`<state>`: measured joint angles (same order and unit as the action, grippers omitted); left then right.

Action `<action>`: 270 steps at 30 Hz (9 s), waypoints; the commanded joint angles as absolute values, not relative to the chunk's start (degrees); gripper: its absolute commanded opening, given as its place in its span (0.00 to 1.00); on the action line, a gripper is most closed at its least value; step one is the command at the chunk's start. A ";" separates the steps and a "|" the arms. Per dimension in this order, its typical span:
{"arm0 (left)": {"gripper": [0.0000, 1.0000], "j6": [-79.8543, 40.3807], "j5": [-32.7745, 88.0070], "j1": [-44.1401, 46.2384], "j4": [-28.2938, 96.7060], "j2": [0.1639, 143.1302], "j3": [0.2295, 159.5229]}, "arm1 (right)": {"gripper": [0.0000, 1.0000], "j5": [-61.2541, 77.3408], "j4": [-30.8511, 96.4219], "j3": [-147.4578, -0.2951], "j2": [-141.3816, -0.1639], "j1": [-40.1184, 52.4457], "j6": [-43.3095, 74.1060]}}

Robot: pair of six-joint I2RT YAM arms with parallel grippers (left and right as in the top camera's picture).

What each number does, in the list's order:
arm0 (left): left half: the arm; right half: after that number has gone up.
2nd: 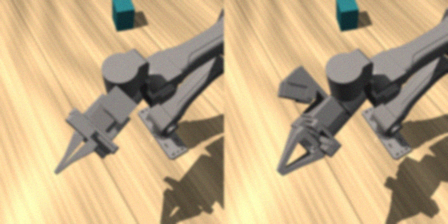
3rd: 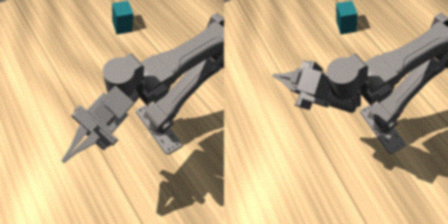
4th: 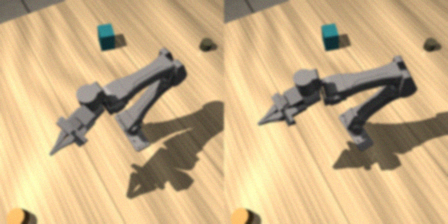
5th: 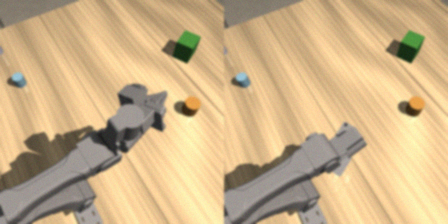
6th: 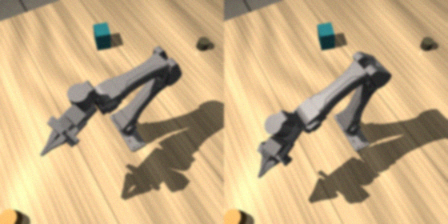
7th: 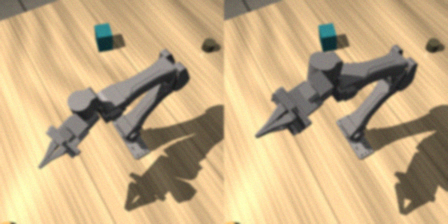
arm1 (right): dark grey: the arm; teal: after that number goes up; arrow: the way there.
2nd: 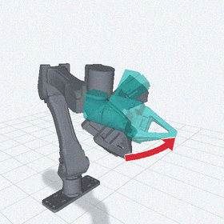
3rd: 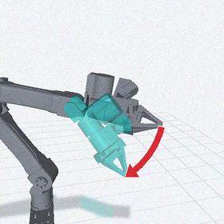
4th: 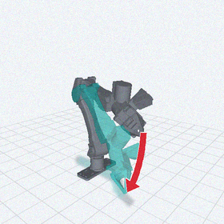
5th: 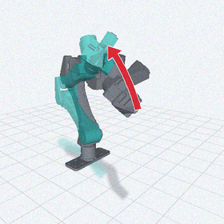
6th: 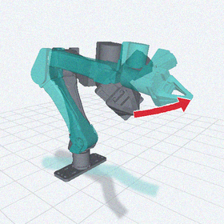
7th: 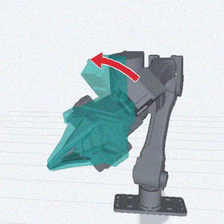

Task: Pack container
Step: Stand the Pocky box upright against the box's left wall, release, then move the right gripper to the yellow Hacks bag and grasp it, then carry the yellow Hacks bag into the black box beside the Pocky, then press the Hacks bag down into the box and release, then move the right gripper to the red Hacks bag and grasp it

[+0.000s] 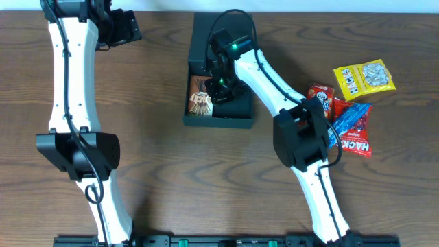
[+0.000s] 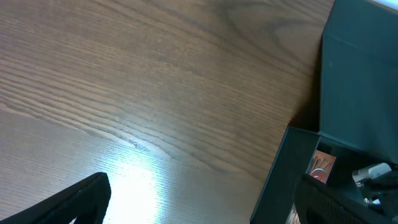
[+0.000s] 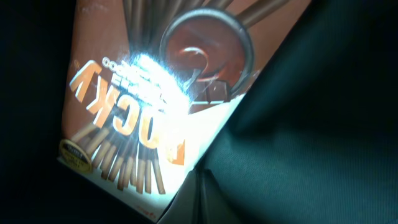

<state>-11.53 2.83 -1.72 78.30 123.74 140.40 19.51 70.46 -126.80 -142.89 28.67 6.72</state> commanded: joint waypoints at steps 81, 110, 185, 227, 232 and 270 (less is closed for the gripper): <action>0.95 -11.79 5.93 5.43 72.07 123.46 128.35 | 0.99 -8.29 60.18 -127.37 -144.35 -16.27 51.79; 0.95 -11.81 5.85 5.43 71.99 123.46 128.35 | 0.01 -5.74 59.13 -127.39 -146.36 -16.95 45.60; 0.95 -11.75 1.52 -4.89 68.88 123.46 128.35 | 0.80 -8.58 76.42 -128.27 -133.73 32.75 27.53; 0.95 -11.55 1.48 -4.89 68.55 123.46 128.35 | 0.02 -0.97 81.23 -138.56 -133.45 24.47 18.59; 0.95 -11.55 1.48 -4.89 68.51 123.46 128.35 | 0.01 -9.72 82.56 -139.02 -127.42 16.75 19.68; 0.95 -14.39 1.54 -4.80 68.25 123.46 128.35 | 0.43 4.47 70.74 -97.08 -126.23 -26.55 -0.25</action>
